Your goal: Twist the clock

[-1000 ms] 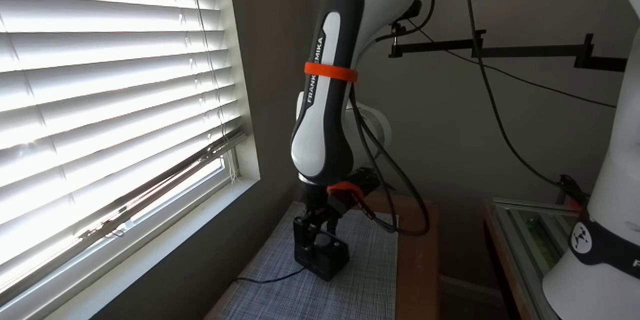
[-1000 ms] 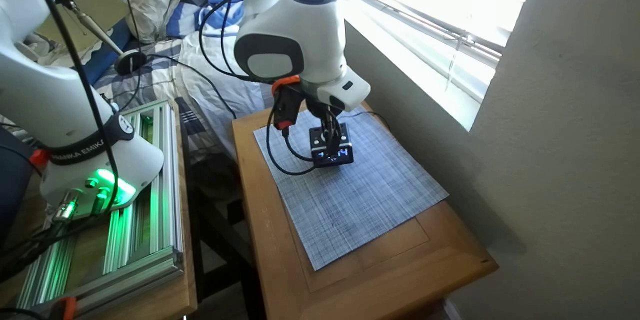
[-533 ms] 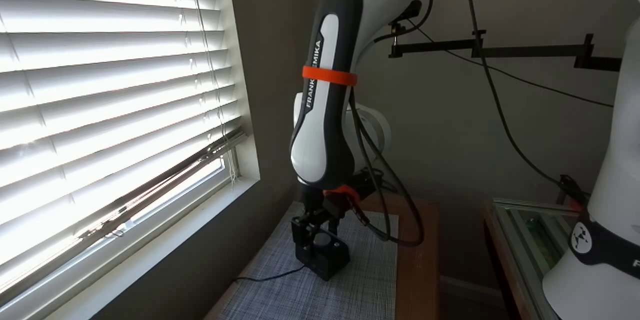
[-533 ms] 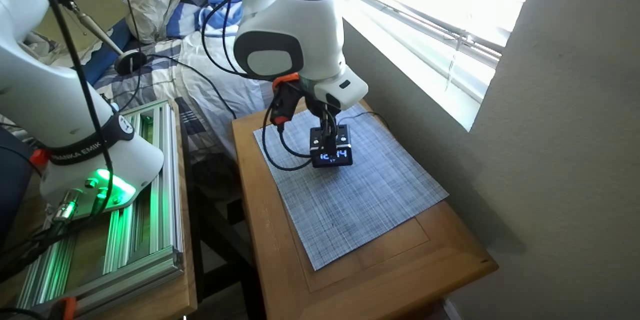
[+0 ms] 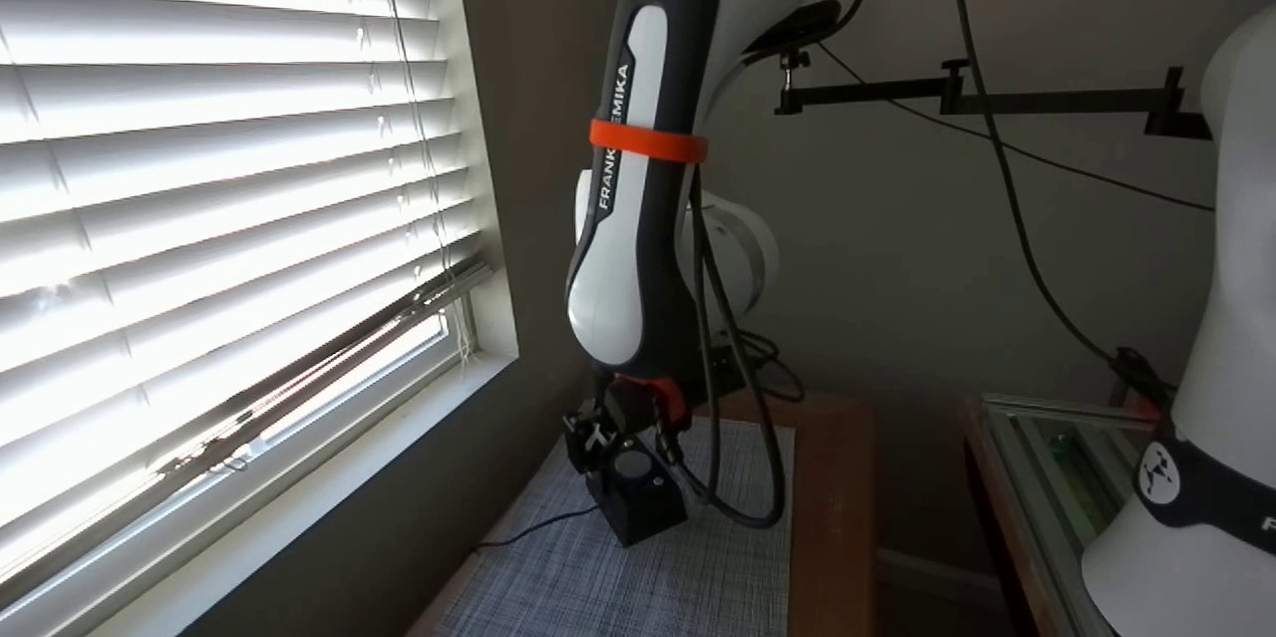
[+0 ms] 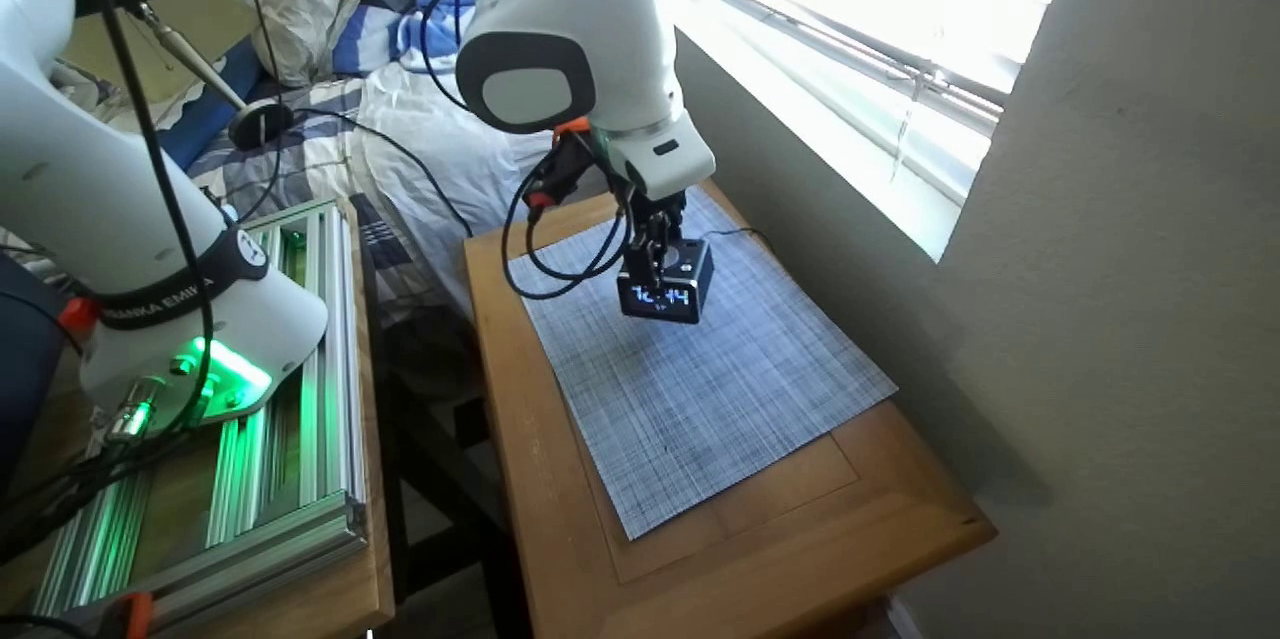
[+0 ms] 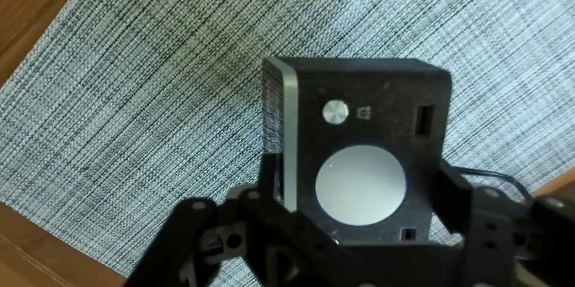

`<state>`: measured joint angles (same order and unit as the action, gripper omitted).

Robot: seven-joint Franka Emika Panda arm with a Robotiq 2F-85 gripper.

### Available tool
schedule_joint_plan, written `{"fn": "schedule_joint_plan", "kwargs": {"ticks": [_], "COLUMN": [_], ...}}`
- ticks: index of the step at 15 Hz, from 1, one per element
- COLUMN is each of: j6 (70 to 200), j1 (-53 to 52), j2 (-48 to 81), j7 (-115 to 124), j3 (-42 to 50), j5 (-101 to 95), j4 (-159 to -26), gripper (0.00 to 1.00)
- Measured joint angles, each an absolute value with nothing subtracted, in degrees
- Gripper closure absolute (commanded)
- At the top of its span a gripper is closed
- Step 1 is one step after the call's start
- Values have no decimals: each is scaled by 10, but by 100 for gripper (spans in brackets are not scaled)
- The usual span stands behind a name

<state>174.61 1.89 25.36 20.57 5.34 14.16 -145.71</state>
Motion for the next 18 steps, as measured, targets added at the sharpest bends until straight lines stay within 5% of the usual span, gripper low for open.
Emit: {"fn": "schedule_joint_plan", "kwargs": {"ticks": [18], "j6": [1722], "j1": [23], "j2": [256], "j7": [328], "j3": [51], "j5": [259], "j4": [-1455], "gripper": [45]}}
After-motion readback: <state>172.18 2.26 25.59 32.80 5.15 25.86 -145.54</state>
